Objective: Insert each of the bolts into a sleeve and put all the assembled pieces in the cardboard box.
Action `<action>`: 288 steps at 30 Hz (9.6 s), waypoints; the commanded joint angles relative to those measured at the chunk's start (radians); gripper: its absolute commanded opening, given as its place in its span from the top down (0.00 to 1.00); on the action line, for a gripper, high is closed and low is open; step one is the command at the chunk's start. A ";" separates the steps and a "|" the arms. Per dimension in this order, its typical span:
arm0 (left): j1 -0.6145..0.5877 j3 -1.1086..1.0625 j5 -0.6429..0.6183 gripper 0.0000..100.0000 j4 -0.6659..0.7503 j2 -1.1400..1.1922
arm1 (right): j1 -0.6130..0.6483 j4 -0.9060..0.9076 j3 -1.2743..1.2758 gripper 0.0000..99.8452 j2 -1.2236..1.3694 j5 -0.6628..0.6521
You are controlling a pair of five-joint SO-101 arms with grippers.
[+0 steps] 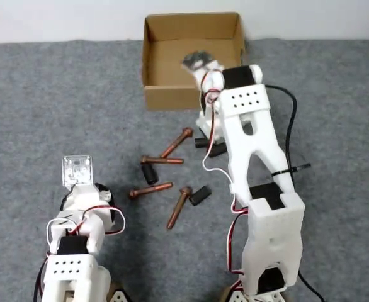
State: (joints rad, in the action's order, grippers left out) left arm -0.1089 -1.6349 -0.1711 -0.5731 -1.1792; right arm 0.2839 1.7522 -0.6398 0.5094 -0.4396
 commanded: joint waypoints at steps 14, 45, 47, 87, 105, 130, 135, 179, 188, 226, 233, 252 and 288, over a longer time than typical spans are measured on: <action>-0.006 0.012 -0.003 1.00 0.028 -0.008 | 0.007 -0.044 0.014 0.72 0.162 -0.411; -0.006 0.012 -0.003 1.00 0.028 -0.008 | 0.025 0.041 0.015 0.99 0.239 -0.175; -0.006 0.012 -0.003 1.00 0.028 -0.008 | 0.024 0.044 0.021 0.99 0.183 -0.129; 0.318 0.616 -0.002 0.99 -0.718 0.005 | -0.291 -0.185 1.237 0.99 -1.431 0.723; 0.517 0.974 -0.098 0.99 -0.717 0.666 | -0.414 -0.236 1.668 0.99 -1.995 0.615; 0.559 1.377 -0.155 0.85 -0.674 1.445 | -0.412 -0.272 1.757 0.99 -2.187 0.589; 0.560 1.385 -0.155 0.85 -0.684 1.444 | -0.412 -0.272 1.757 0.99 -2.187 0.589; 0.667 1.285 -0.203 0.85 -0.617 1.456 | -0.412 -0.272 1.757 0.99 -2.189 0.589; 0.667 1.288 -0.215 1.00 -0.592 1.442 | -0.412 -0.272 1.757 0.99 -2.195 0.589; 0.503 0.829 -0.238 0.99 -0.503 -0.258 | 0.257 -0.513 1.809 0.99 -2.305 0.591; 0.503 0.661 -0.242 0.99 -0.410 -0.423 | 0.486 -0.595 1.869 0.99 -2.304 0.588; 0.649 0.578 -0.388 0.99 -0.407 -0.516 | 0.561 -0.674 1.904 0.99 -2.304 0.525; 0.772 0.499 -0.387 0.99 -0.460 -0.514 | 0.599 -0.674 1.915 0.99 -2.304 0.529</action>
State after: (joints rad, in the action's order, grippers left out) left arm 0.6383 -1.1347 -0.5531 -1.0319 -1.6947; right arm 0.8715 1.1093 1.2812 -1.7952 0.0974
